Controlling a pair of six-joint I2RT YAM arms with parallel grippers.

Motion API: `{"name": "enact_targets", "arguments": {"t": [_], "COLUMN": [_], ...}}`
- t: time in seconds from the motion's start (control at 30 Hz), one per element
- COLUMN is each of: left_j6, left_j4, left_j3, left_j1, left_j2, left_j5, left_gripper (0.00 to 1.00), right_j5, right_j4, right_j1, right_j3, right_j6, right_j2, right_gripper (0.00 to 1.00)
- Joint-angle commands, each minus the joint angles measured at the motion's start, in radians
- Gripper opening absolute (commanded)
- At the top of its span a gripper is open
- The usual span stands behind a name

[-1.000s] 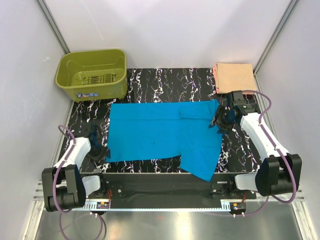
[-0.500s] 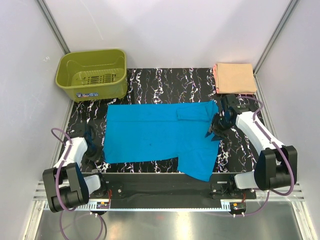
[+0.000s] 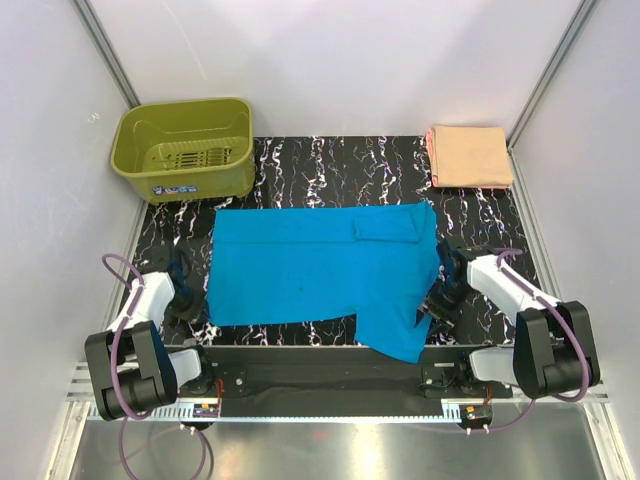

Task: Fold and stack the t-shirts
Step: Fold the tshirt

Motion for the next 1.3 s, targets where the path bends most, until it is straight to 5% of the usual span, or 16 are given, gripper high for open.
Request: {"name": "enact_targets", "arguments": {"t": [0.0,0.2,0.47,1.27], "left_j6": [0.01,0.016,0.016,0.018], "left_j4": [0.027,0.033,0.041,0.05], "left_j3": [0.035,0.035,0.045,0.033], "left_j1": [0.005,0.007,0.007,0.005], "left_j2": [0.006,0.011,0.019,0.013], "left_j5": [-0.032,-0.032,-0.02,-0.008], "left_gripper": [0.0,0.0,0.0,0.0], "right_j5": [0.084,0.152,0.258,0.262], "right_j4": [0.034,0.073,0.088,0.123], "right_j1": [0.01,0.01,0.014,0.086], "right_j3": [-0.02,-0.07,-0.071,-0.094], "right_j6": [0.102,0.239,0.388,0.713], "right_j2": [-0.039,-0.041,-0.036,-0.07], "right_gripper": [0.46,0.39,0.46,0.45]}}
